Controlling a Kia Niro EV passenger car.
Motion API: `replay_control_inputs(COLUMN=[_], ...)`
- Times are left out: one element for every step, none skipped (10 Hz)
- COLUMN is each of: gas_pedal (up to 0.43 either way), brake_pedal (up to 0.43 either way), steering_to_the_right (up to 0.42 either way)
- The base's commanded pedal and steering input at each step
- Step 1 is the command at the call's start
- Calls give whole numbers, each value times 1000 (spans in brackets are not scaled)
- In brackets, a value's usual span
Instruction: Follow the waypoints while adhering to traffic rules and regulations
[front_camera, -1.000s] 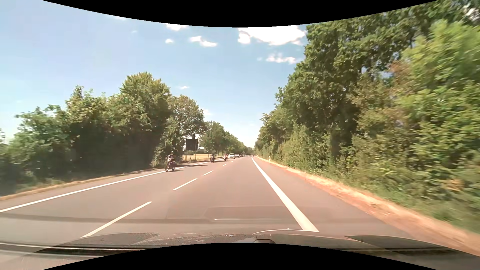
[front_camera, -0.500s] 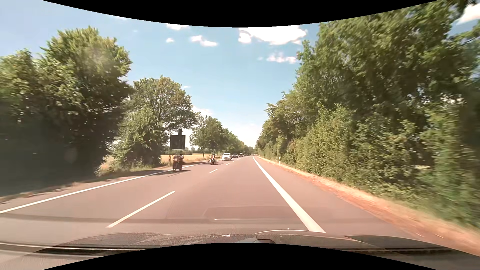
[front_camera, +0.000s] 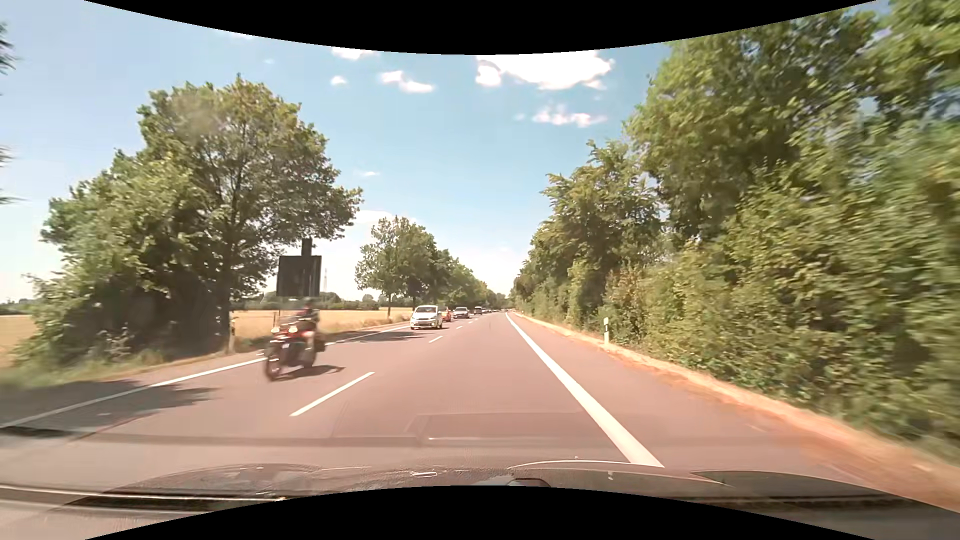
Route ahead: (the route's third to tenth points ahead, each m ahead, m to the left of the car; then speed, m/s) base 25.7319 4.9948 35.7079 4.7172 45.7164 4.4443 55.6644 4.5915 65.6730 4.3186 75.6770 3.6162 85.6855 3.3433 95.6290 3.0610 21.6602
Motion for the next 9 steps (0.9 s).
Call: replay_control_inputs(gas_pedal=[441,441,441,441,441,441,441,441,441], brake_pedal=[0,0,0,0,0,0,0,0,0], steering_to_the_right=[1,1,1,1,1,1,1,1,1])
